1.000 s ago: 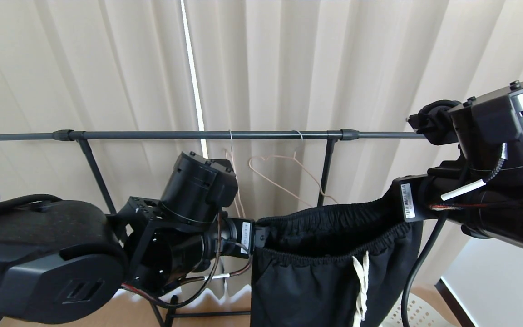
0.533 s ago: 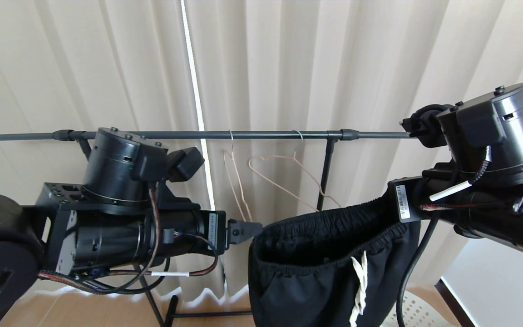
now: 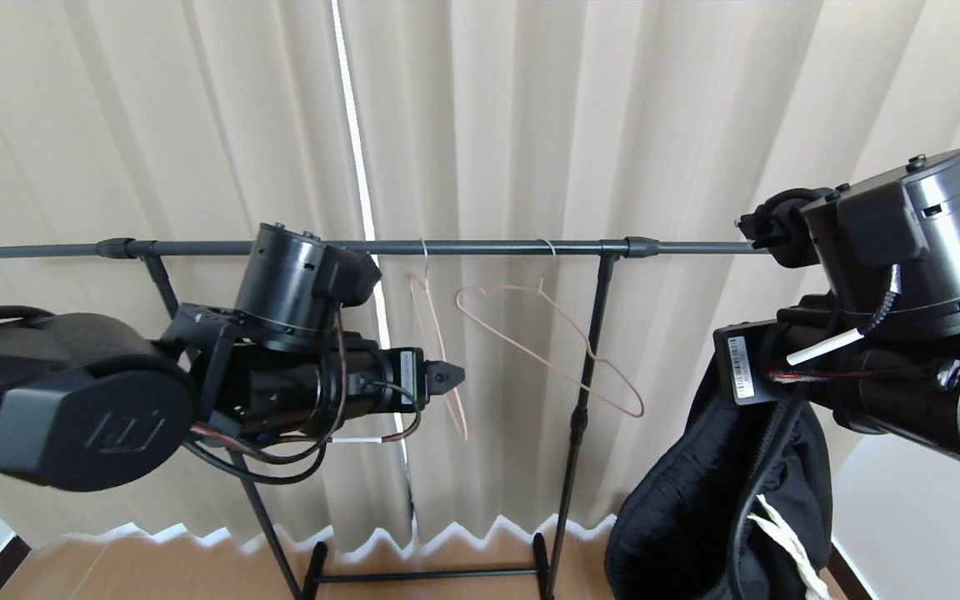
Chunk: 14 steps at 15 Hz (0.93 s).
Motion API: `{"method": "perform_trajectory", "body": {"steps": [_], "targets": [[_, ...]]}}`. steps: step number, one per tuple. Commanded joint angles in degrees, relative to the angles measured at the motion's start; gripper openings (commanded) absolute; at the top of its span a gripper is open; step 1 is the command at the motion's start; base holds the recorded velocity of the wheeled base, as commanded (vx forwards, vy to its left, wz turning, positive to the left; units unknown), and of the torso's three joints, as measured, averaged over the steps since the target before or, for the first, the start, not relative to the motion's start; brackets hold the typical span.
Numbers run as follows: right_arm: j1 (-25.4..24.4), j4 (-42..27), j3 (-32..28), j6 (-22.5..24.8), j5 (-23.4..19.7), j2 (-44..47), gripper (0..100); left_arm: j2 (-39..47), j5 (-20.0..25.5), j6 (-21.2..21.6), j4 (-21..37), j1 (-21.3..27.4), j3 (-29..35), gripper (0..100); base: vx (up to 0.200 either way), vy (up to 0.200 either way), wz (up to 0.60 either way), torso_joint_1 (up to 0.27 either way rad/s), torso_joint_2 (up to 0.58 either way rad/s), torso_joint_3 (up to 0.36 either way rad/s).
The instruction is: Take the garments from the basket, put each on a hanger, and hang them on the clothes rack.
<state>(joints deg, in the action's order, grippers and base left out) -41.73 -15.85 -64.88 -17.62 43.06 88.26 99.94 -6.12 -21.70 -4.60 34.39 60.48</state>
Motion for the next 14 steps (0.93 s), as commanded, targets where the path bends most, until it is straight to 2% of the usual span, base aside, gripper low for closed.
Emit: {"method": "perform_trajectory", "body": {"steps": [1,2,3,7,14], "targets": [[-0.02,-0.06,0.10,0.04,0.27,0.16,0,8.87,-5.04,-0.19,-0.06,-0.02,5.44,100,0.000,0.000,0.00,0.000,0.00,0.000],[-0.02,-0.06,0.19,0.04,0.36,0.33,0,13.53,-9.70,-0.19,-0.06,-0.02,9.83,100,0.000,0.000,0.00,0.000,0.00,0.000],[-0.02,-0.06,0.10,0.04,0.36,0.33,0,15.81,-11.63,-0.36,0.03,-0.11,12.38,100,0.000,0.000,0.00,0.000,0.00,0.000],[-0.20,0.03,0.19,-0.05,0.45,1.39,0,23.81,-12.16,-0.10,0.03,-1.08,20.47,100,0.000,0.000,0.00,0.000,0.00,0.000],[-0.37,1.26,0.72,-0.05,1.06,2.79,0,33.39,-12.16,0.34,0.03,-3.45,30.14,100,0.000,0.000,0.00,0.000,0.00,0.000]]}}
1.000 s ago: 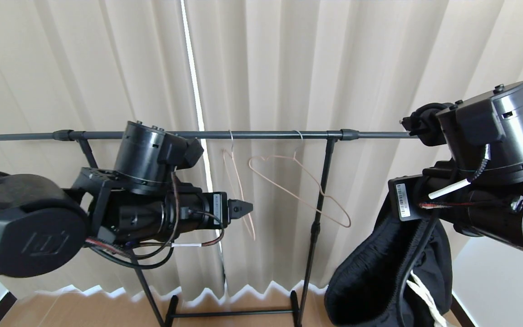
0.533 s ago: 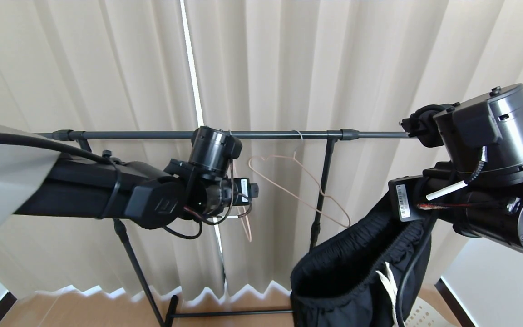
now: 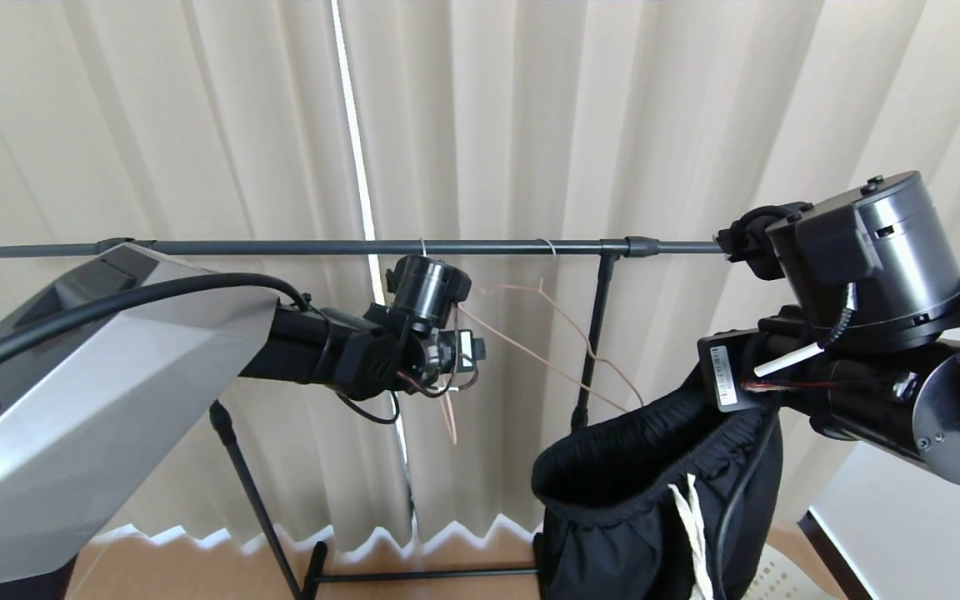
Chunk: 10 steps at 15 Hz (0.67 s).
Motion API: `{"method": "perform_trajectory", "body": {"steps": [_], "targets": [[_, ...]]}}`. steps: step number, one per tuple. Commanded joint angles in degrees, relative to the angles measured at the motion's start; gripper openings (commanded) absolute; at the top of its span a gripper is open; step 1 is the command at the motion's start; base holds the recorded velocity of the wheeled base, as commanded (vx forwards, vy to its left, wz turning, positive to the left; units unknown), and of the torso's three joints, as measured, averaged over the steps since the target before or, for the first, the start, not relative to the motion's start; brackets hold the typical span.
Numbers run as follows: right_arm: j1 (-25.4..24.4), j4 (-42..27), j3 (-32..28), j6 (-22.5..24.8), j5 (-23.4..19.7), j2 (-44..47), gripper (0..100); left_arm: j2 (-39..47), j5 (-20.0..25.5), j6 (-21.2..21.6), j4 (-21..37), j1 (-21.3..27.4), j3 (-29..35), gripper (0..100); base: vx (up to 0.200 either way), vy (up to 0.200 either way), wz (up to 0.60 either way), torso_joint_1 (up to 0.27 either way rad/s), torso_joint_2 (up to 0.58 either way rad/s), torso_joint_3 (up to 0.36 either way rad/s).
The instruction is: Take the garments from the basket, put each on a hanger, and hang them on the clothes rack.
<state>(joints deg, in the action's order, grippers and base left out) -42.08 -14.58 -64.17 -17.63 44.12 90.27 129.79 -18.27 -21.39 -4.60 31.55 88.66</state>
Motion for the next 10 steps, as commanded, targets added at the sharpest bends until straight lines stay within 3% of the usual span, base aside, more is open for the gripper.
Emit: {"method": "perform_trajectory", "body": {"steps": [1,10], "targets": [[-0.02,-0.01,0.01,-0.04,-0.08,0.87,0,4.94,-0.01,0.04,0.03,-1.05,3.01,100,0.000,0.000,0.00,0.000,0.00,0.000],[-0.81,1.31,0.27,0.05,-0.08,2.10,0,9.43,-0.01,0.12,1.78,-2.19,9.95,100,0.000,0.000,0.00,0.000,0.00,0.000]]}}
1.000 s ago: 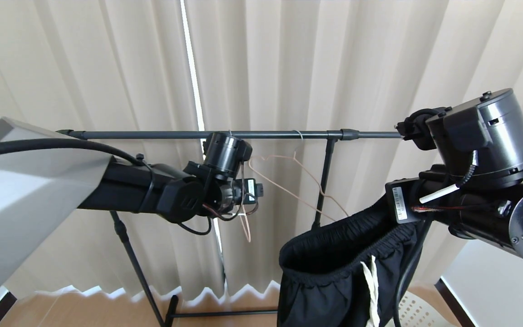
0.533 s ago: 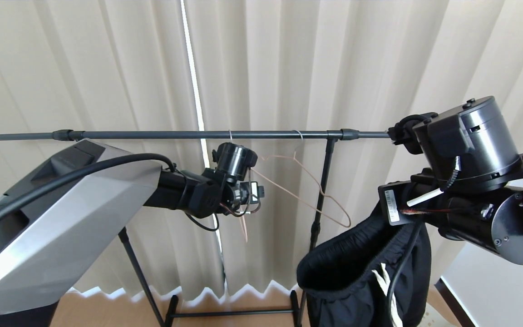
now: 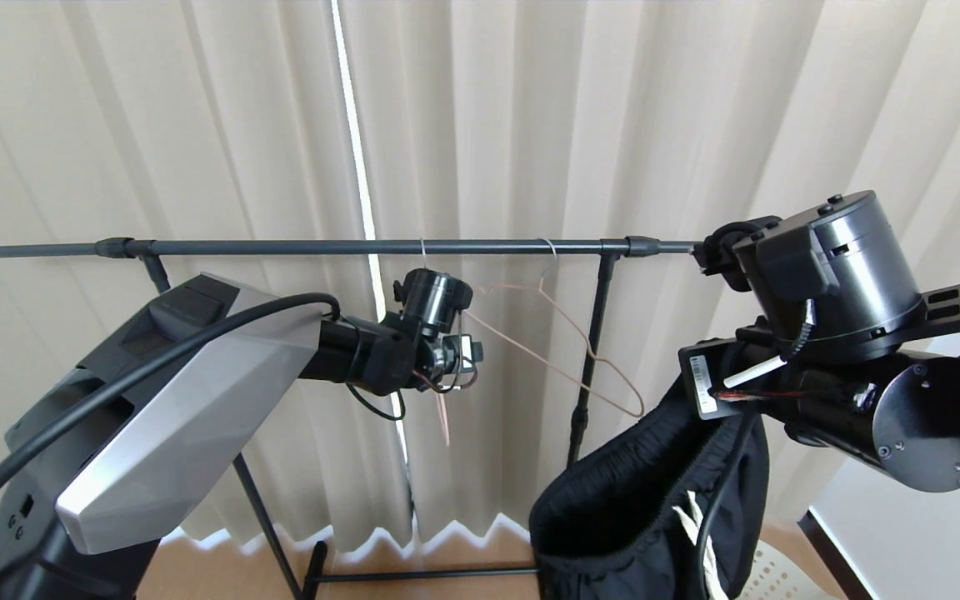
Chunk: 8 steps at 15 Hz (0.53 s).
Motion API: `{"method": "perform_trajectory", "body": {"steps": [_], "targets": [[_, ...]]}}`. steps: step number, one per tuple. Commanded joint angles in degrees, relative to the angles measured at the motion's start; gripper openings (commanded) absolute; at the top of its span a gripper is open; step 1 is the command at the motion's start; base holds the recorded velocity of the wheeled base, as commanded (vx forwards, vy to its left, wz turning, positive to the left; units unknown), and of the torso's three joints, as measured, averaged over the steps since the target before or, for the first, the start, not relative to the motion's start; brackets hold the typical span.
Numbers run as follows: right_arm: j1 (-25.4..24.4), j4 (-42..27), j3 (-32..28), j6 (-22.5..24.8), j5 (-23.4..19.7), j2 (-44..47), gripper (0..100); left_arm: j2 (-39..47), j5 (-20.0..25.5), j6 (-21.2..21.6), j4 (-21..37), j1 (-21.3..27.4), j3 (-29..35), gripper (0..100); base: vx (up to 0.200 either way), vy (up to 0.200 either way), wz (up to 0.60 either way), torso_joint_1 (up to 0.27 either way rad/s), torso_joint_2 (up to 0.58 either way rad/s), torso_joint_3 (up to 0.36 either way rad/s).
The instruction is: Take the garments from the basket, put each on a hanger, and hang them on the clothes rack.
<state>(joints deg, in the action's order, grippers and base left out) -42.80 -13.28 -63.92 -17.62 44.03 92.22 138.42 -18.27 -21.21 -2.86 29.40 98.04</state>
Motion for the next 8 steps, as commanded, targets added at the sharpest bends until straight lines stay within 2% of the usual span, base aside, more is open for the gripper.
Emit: {"method": "perform_trajectory", "body": {"steps": [1,3,4,8], "targets": [[-0.09,0.00,0.02,0.04,0.00,0.24,0,1.15,-0.01,-0.06,0.05,-0.05,0.66,100,0.000,0.000,0.00,0.000,0.00,0.000],[-0.09,0.00,0.02,0.04,0.00,0.24,0,1.23,-0.01,0.03,0.05,0.04,0.66,100,0.000,0.000,0.00,0.000,0.00,0.000],[-0.09,0.00,0.02,0.04,0.00,0.24,0,1.23,-0.01,0.21,0.05,0.04,0.66,0,0.000,0.000,0.00,0.000,0.00,0.000],[-0.18,0.09,0.02,0.04,0.00,0.94,0,0.71,-0.01,0.38,0.05,-0.05,0.58,0,0.000,0.000,0.00,0.000,0.00,0.000]]}}
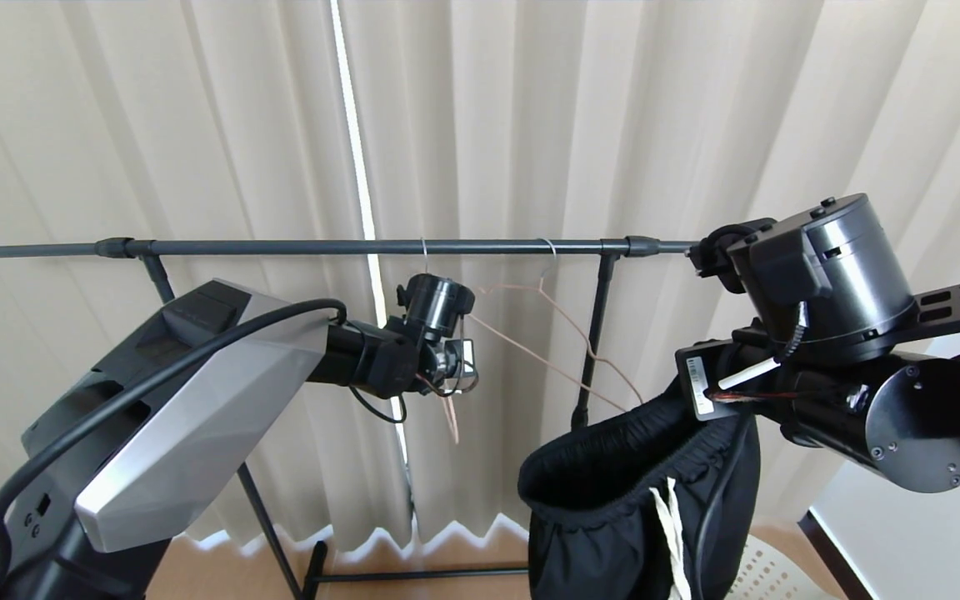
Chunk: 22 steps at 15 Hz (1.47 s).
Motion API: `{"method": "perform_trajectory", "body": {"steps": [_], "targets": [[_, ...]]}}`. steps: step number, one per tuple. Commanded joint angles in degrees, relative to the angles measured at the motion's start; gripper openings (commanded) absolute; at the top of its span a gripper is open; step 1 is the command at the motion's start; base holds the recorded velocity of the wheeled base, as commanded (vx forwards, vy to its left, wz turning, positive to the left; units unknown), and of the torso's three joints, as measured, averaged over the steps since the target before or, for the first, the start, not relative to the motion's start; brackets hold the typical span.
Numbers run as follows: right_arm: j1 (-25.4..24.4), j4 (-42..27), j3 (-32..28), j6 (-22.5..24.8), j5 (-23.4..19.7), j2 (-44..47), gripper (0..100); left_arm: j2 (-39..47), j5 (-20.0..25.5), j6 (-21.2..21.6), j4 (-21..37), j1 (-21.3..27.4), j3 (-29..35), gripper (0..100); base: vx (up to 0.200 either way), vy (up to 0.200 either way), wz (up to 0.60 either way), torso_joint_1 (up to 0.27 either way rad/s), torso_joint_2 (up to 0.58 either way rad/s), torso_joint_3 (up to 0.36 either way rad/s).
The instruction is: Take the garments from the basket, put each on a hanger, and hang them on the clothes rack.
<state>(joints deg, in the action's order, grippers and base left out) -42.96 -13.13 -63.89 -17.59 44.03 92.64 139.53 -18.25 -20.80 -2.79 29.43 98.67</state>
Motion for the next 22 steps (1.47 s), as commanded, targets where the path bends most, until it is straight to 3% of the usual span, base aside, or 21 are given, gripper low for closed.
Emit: {"method": "perform_trajectory", "body": {"steps": [1,5,9,17,22], "targets": [[-0.02,0.12,-0.01,0.01,0.00,0.53,0,-1.02,-0.12,0.05,-0.02,-0.34,-0.06,0,0.000,0.000,0.00,0.000,0.00,0.000],[-0.02,0.21,-0.09,0.36,0.00,0.53,0,-3.13,-1.97,1.29,-0.02,-0.60,-0.94,0,0.000,0.000,0.00,0.000,0.00,0.000],[-0.28,0.21,-0.18,0.36,0.00,0.35,0,-7.79,-1.97,2.43,-0.11,-0.07,-5.68,0,0.000,0.000,0.00,0.000,0.00,0.000],[-0.46,0.21,0.08,0.36,0.09,0.26,0,-25.45,-1.44,4.54,-0.55,3.62,-24.58,0,0.000,0.000,0.00,0.000,0.00,0.000],[-1.95,0.12,0.70,0.28,0.09,-0.35,0,-43.64,0.67,9.11,-3.71,5.90,-46.46,0,0.000,0.000,0.00,0.000,0.00,0.000]]}}
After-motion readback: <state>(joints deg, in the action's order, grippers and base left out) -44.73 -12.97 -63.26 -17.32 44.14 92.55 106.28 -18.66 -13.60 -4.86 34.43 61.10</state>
